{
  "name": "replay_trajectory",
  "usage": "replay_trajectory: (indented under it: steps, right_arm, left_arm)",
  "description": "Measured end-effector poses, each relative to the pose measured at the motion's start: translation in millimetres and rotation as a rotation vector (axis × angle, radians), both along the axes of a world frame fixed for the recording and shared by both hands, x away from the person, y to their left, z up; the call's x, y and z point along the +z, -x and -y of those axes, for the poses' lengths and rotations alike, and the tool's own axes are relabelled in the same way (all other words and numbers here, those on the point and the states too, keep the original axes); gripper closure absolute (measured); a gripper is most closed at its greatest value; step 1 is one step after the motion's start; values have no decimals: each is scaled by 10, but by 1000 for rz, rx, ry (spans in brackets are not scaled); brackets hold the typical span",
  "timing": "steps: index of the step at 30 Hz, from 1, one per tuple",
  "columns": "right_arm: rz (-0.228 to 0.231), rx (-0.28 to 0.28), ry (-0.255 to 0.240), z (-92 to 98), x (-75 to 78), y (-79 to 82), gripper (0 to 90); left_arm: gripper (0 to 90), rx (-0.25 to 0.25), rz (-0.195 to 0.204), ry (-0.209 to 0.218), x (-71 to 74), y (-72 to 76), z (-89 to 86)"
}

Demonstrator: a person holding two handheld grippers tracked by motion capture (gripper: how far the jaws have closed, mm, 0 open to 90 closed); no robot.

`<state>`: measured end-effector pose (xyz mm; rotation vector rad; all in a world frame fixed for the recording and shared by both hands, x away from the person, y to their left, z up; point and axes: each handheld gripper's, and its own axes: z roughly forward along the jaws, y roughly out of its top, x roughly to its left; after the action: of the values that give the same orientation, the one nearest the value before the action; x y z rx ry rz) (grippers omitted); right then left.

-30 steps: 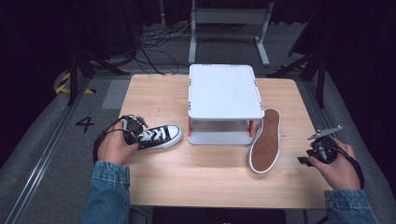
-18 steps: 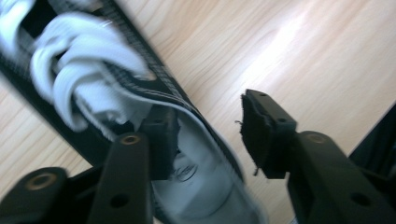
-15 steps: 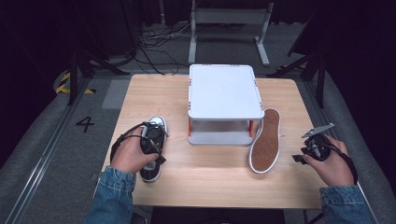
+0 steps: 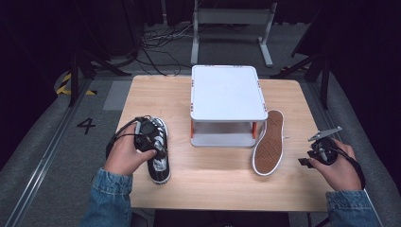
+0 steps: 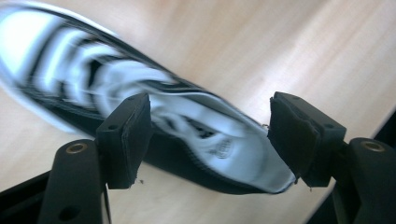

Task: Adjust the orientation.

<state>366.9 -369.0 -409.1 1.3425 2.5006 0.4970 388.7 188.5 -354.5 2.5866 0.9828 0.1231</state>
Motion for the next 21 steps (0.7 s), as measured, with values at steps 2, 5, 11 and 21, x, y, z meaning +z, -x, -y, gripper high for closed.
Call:
replay_trajectory:
  steps: [2,5,11,21]
  right_arm:
    - [0,-5,-1,17,-5,13,485]
    - [-2,-12,0,46,-9,30,485]
    - [0,-17,-2,62,-15,67,481]
    - [-1,-4,1,67,-32,87,467]
  left_arm:
    - [307,28,9,-16,23,-3,-86]
    - [313,23,0,-25,-24,-45,-120]
    - [320,-21,-20,-84,-240,-191,-38]
    - [314,-53,-7,-105,-453,-350,53]
